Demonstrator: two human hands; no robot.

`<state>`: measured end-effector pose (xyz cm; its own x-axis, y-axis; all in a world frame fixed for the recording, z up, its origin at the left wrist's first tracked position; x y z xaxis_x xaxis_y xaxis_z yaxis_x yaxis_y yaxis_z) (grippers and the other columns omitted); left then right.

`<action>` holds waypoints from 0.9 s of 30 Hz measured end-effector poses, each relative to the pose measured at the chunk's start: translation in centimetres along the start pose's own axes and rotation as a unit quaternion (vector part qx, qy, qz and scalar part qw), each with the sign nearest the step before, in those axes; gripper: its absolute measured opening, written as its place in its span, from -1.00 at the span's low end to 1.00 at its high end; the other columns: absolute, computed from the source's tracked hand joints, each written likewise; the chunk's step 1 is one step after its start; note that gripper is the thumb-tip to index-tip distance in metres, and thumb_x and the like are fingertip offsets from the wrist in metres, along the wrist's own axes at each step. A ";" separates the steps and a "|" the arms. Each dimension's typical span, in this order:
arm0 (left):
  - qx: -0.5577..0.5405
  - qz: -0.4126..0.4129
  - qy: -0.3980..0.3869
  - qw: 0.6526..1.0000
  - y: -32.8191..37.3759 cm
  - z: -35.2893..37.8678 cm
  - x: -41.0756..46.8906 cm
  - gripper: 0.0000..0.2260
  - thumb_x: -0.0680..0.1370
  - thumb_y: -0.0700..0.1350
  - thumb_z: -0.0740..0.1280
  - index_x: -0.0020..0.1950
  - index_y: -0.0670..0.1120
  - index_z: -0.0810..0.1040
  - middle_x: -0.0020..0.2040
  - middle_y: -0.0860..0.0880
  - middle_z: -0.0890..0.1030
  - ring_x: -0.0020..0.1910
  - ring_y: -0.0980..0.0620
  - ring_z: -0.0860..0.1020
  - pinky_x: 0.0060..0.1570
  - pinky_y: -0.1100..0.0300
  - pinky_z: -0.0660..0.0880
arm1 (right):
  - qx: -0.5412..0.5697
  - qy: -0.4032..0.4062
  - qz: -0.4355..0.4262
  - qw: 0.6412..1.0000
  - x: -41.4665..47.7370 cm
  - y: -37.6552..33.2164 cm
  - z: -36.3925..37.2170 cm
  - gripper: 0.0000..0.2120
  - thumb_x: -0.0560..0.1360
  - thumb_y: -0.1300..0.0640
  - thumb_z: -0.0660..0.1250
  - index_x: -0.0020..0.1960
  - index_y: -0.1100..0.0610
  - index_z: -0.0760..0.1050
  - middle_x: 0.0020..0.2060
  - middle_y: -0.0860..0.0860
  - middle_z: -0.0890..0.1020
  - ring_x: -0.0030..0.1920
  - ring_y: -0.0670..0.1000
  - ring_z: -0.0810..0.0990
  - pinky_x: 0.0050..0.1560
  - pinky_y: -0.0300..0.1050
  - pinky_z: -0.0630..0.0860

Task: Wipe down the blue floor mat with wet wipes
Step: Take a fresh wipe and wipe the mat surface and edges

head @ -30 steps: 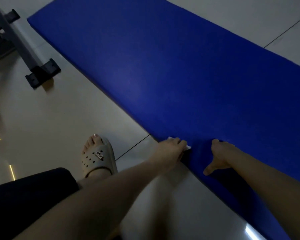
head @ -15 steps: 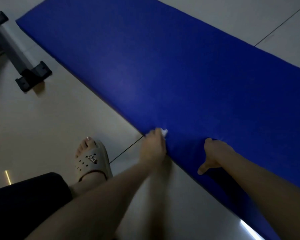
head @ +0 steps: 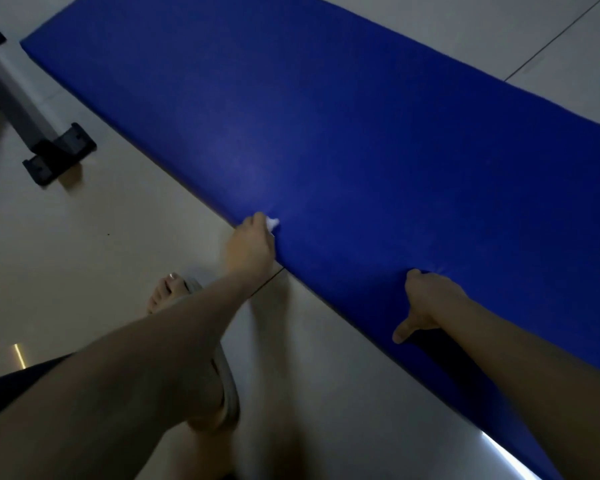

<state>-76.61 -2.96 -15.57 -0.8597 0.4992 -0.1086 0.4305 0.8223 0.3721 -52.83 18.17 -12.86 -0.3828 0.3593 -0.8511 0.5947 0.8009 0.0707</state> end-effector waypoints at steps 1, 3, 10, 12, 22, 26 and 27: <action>-0.021 -0.039 0.026 0.999 0.2 0.0 0.1 -0.79 0.71 0.00 0.14 0.10 -0.11 0.47 0.05 -0.12 0.61 -0.02 -0.10 0.58 0.03 -0.01 0.55 | -0.003 0.003 -0.002 1.000 0.0 0.1 0.0 0.28 0.02 -0.42 0.63 0.47 0.22 0.18 0.28 0.14 0.49 0.22 0.16 0.54 0.16 0.10 0.60; -0.055 -0.091 0.039 0.994 2.3 0.8 -1.3 -0.81 0.70 -0.02 0.15 0.14 -0.11 0.46 0.09 -0.11 0.62 0.02 -0.09 0.60 0.04 0.04 0.51 | -0.006 0.006 -0.006 1.000 0.1 0.1 0.1 0.28 0.01 -0.43 0.62 0.46 0.23 0.19 0.26 0.14 0.50 0.20 0.15 0.55 0.14 0.09 0.61; -0.087 0.149 -0.097 0.980 11.8 7.3 -14.4 -0.85 0.69 -0.02 0.19 0.20 -0.02 0.46 0.08 -0.05 0.57 0.03 -0.02 0.53 0.05 0.00 0.57 | 0.006 0.019 -0.013 1.000 0.0 0.3 0.0 0.18 0.06 -0.37 0.64 0.42 0.19 0.21 0.26 0.14 0.49 0.23 0.16 0.52 0.14 0.09 0.60; -0.073 0.238 -0.132 0.959 12.8 7.6 -16.7 -0.84 0.68 -0.07 0.25 0.23 -0.07 0.49 0.06 -0.08 0.58 0.00 -0.06 0.53 0.03 -0.01 0.57 | 0.006 0.031 -0.017 0.999 0.0 0.4 0.2 0.18 0.07 -0.37 0.64 0.43 0.20 0.20 0.26 0.16 0.49 0.22 0.16 0.53 0.14 0.09 0.60; 0.037 0.033 -0.017 0.999 0.0 -0.1 -2.1 -0.79 0.72 0.03 0.14 0.02 -0.06 0.46 -0.01 -0.07 0.60 -0.10 -0.06 0.55 -0.03 0.01 0.52 | 0.003 0.000 -0.010 1.000 -0.2 0.3 0.0 0.31 0.04 -0.41 0.63 0.50 0.21 0.12 0.30 0.17 0.47 0.24 0.18 0.53 0.15 0.11 0.61; -0.044 -0.073 0.009 0.996 2.1 0.6 -3.5 -0.77 0.73 0.02 0.09 -0.01 -0.07 0.39 -0.08 -0.03 0.55 -0.15 0.01 0.51 -0.12 0.11 0.41 | 0.000 0.004 -0.010 1.000 -0.3 0.3 0.0 0.29 0.04 -0.42 0.62 0.49 0.22 0.13 0.28 0.16 0.48 0.23 0.18 0.53 0.14 0.11 0.61; -0.067 -0.076 0.010 0.995 3.2 1.0 -4.8 -0.78 0.73 0.02 0.09 -0.01 -0.05 0.38 -0.09 0.00 0.54 -0.14 0.04 0.51 -0.12 0.13 0.40 | 0.001 0.002 -0.009 1.000 -0.3 0.3 0.0 0.28 0.05 -0.41 0.62 0.49 0.22 0.14 0.28 0.16 0.48 0.23 0.18 0.53 0.14 0.10 0.61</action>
<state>-70.82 -2.50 -14.77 -0.9181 0.3649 -0.1550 0.2553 0.8433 0.4730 -52.49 18.33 -12.63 -0.3971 0.3463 -0.8499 0.5887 0.8066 0.0536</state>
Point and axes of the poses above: each hand's wrist, its own x-axis towards the middle knuckle, its own z-axis out of the palm, y = z × x, the point moved 3 cm from there along x, towards the middle knuckle
